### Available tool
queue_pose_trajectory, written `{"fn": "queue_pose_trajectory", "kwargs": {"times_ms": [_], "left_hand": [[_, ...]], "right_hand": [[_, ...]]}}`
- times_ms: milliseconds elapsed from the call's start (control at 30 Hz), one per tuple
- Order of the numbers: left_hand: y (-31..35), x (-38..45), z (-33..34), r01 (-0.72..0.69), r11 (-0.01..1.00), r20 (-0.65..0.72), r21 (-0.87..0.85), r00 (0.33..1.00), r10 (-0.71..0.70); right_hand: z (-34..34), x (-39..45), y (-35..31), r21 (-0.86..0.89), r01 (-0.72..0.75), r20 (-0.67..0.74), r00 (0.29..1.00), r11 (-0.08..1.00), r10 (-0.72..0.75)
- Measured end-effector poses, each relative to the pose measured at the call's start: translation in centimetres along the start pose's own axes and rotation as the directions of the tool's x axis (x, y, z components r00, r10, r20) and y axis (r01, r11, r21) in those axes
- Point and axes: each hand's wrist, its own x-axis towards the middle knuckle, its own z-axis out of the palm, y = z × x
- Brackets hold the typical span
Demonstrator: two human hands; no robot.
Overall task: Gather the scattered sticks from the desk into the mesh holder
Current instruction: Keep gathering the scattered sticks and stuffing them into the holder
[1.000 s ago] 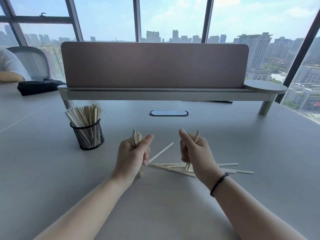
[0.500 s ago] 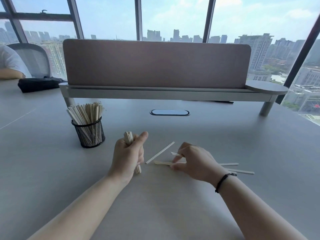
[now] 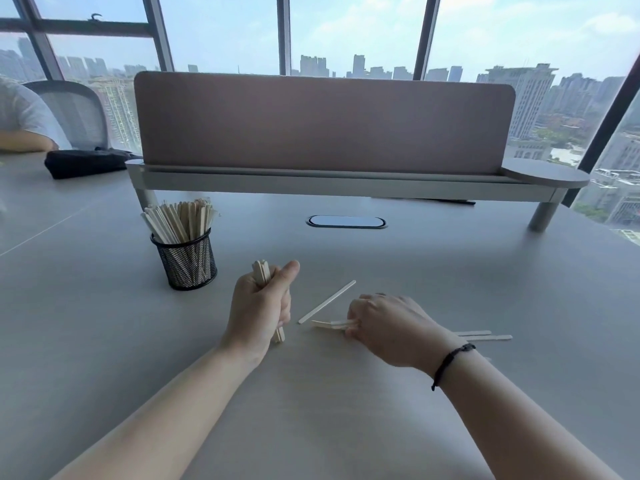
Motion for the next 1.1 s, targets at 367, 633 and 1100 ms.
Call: {"fn": "queue_pose_trajectory", "kwargs": {"times_ms": [367,633,1100], "left_hand": [[-0.1,-0.3,0.0,0.002,0.999,0.003,0.045,1.000,-0.002],[-0.2,-0.3,0.0,0.002,1.000,0.014,0.028,1.000,-0.003],[-0.1,-0.4,-0.1,0.002,0.998,0.016,0.064,1.000,-0.003]], "right_hand": [[0.9,-0.1,-0.9,-0.094,0.041,-0.045,0.998,0.995,-0.045],[1.4,-0.2,-1.0,-0.117,0.072,-0.119,0.989,0.991,-0.086],[1.9,0.8,-0.2,0.172,0.079,-0.485,0.875,0.982,0.015]]}}
